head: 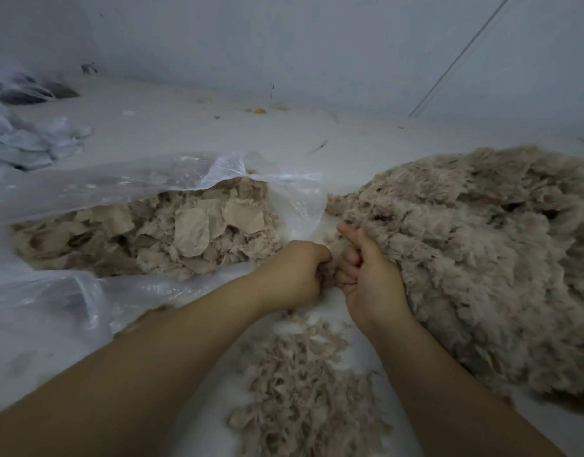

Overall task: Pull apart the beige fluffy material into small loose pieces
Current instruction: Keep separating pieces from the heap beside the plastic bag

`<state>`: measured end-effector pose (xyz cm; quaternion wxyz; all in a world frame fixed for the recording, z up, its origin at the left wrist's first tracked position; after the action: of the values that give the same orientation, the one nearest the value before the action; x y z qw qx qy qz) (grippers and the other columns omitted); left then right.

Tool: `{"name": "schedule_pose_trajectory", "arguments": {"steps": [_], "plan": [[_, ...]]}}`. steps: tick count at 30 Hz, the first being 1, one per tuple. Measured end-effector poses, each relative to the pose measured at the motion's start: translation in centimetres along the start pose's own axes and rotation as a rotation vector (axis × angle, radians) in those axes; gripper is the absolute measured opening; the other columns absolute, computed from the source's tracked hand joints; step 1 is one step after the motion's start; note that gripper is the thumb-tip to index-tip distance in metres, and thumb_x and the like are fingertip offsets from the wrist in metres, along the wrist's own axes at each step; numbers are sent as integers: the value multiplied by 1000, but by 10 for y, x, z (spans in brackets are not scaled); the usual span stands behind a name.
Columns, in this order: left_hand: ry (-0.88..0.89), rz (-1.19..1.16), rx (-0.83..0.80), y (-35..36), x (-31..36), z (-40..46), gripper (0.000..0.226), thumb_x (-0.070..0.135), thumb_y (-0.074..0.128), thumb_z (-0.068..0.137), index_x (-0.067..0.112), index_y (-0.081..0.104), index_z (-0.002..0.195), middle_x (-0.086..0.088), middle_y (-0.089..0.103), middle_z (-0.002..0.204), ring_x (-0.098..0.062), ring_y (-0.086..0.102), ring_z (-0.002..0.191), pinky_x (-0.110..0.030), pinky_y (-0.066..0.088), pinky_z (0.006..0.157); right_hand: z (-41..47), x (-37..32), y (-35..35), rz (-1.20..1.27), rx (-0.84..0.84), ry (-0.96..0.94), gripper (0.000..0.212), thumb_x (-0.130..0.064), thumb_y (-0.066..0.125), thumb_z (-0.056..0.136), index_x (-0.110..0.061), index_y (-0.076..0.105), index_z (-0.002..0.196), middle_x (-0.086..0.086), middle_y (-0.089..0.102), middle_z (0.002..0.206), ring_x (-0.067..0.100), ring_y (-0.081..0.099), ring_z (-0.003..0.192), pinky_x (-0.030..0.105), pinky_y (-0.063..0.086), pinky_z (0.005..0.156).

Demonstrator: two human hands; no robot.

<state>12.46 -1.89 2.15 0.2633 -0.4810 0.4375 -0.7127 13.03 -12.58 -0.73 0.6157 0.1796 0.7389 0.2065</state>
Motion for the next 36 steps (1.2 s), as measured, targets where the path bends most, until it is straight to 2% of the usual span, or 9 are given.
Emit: {"name": "schedule_pose_trajectory", "arguments": {"steps": [11,14,16,18,23,29,31,33,36], "plan": [[-54,-275,-48,7,19,-64,12,-3,53,82,3,60,75,-1,57,66,-8,53,61,-15,41,54,4,0,-4,-127,68,-15,22,-33,51,100,-23,72,102,-11,40,56,5,32,45,18,34,41],[-191,-473,141,-8,5,-54,15,-3,49,89,2,63,84,-5,64,63,-11,59,49,-29,50,48,2,4,-2,-143,51,39,21,-40,60,94,-30,77,100,-10,47,60,7,47,52,25,48,51],[-304,-609,221,-13,-6,-45,22,-4,43,93,6,60,84,-6,60,51,-22,61,41,-30,48,39,3,5,1,-137,4,35,18,-42,61,93,-36,75,102,-7,61,78,13,64,79,35,59,75],[-329,-666,272,-15,-9,-38,30,-11,40,91,9,63,87,-12,64,60,-29,65,51,-39,56,45,4,7,2,-110,-29,20,20,-38,58,95,-36,74,107,-4,74,102,17,69,102,41,58,83],[-266,-650,475,-20,-5,-38,47,-20,44,78,14,71,94,2,70,93,-11,67,89,-33,58,82,7,6,5,-111,-94,-23,13,-17,61,94,-16,72,101,9,75,100,24,73,94,31,58,67],[-228,-843,412,-12,-9,-42,63,-20,44,82,17,54,133,-2,64,120,-9,64,108,-21,53,87,9,5,9,-321,-152,-108,19,-24,72,86,-15,73,102,12,72,110,29,68,106,50,51,97],[-243,-902,465,-12,-14,-47,55,-16,48,87,22,57,125,-4,67,113,-9,67,98,-20,53,78,8,5,9,-411,-135,-135,3,-22,73,84,-21,75,86,18,72,101,36,69,97,56,54,90],[-286,-853,557,-15,-22,-53,41,-9,56,89,27,61,108,-2,68,102,-10,68,89,-22,53,76,9,6,8,-448,-112,-134,14,-18,69,89,-20,74,77,25,71,92,43,68,88,57,57,82],[-305,-819,642,-20,-30,-57,31,-5,64,87,26,68,90,-3,71,88,-16,69,82,-25,55,75,9,4,9,-406,-113,-130,14,-21,64,93,-11,70,87,19,73,88,32,70,81,42,59,72]]}}
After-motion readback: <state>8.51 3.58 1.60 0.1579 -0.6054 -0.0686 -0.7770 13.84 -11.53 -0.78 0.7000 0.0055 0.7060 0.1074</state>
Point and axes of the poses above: each hand's wrist, its own z-axis towards the middle knuckle, its own y-axis out of the palm, x = y × z, the point moved 6 cm from there along z, towards the middle knuckle
